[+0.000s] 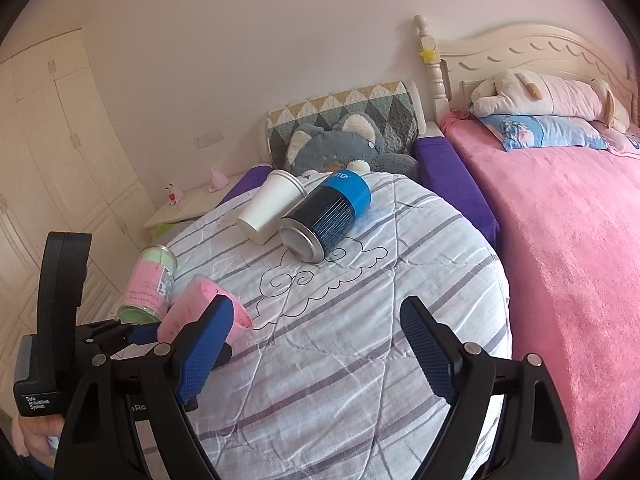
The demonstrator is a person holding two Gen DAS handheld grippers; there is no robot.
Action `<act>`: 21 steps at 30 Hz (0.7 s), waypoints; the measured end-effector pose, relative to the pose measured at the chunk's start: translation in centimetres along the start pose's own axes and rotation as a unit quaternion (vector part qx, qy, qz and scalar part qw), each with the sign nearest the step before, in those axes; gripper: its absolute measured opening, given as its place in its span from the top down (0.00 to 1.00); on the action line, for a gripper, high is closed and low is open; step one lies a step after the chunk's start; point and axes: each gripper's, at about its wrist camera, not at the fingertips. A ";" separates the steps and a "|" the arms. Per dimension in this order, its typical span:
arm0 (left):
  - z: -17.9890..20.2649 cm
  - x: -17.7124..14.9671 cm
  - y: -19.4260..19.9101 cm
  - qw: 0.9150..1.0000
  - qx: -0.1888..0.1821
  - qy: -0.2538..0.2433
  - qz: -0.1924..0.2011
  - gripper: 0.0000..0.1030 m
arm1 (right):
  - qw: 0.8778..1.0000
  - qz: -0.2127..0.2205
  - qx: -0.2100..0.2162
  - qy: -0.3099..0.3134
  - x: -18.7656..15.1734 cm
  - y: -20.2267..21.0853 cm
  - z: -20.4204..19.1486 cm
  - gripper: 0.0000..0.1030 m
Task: Flip cup upright
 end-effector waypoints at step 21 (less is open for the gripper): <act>-2.8 0.4 1.3 1.000 0.009 0.006 0.000 0.06 | 0.995 -0.049 0.025 -0.079 1.7 -3.9 -0.7 0.16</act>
Point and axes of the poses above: each gripper's, at about its wrist camera, not at the fingertips, and y roughly against the way its jaws point, z to its right, x to its top, and after that the axes turned 12 degrees about y, right-handed
